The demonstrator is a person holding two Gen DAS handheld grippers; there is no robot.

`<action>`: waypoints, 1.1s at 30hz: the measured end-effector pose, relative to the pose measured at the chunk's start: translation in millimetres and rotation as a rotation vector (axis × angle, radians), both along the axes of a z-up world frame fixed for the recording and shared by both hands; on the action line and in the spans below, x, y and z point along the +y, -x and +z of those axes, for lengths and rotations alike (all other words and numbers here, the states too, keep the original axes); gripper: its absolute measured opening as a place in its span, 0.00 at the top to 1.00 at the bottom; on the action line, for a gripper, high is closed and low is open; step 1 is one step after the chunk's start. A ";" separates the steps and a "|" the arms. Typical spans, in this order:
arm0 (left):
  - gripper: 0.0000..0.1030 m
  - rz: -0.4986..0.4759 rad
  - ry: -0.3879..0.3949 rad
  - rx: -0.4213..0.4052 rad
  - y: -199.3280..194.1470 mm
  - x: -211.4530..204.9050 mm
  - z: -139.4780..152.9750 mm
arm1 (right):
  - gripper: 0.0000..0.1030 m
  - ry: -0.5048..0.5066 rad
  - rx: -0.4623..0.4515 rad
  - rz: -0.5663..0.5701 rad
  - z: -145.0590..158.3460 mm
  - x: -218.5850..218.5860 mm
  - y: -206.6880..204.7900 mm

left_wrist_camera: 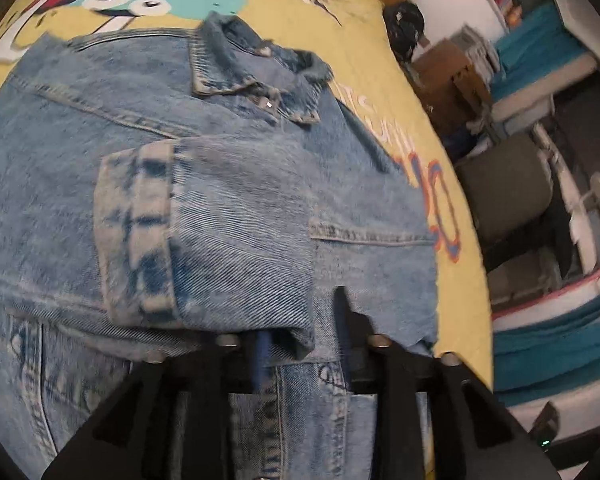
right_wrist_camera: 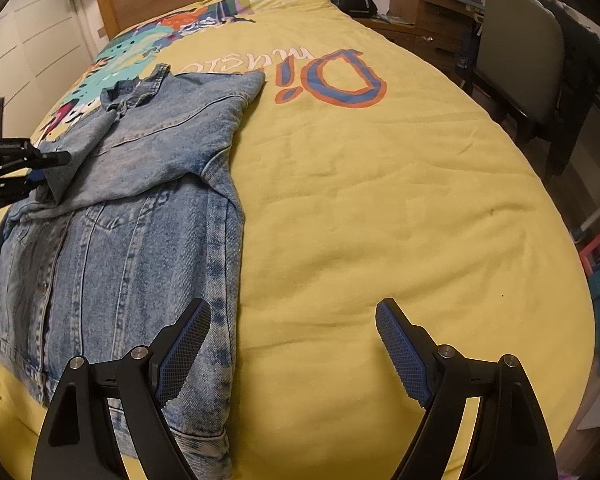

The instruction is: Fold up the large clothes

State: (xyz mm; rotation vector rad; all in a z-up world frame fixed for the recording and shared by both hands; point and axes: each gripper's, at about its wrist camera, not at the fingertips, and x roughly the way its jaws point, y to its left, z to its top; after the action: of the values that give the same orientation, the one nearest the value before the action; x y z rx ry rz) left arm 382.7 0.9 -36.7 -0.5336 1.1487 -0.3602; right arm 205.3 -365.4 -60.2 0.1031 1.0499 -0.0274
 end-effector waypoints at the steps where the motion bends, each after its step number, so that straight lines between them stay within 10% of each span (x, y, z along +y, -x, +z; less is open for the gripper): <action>1: 0.66 0.017 0.010 -0.001 1.2 4.2 1.0 | 0.17 -0.002 -0.002 -0.002 0.7 -0.4 0.1; 8: 0.63 0.205 0.198 0.032 6.4 55.1 -3.9 | 0.17 -0.011 -0.005 0.003 -0.4 2.2 -0.5; 23: 0.63 0.377 0.276 0.085 -16.5 65.9 -8.7 | 0.17 -0.027 -0.005 -0.018 -5.6 -11.0 0.6; 33: 0.75 0.309 0.142 0.021 -27.4 37.9 4.4 | 0.17 -0.047 -0.011 -0.029 -9.1 -24.3 2.9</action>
State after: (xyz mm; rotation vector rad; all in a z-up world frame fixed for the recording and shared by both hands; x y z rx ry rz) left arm 410.1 38.8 -32.3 -0.8290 1.0456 -0.1696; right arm 202.4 -389.7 -69.3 0.1614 1.0384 -0.0283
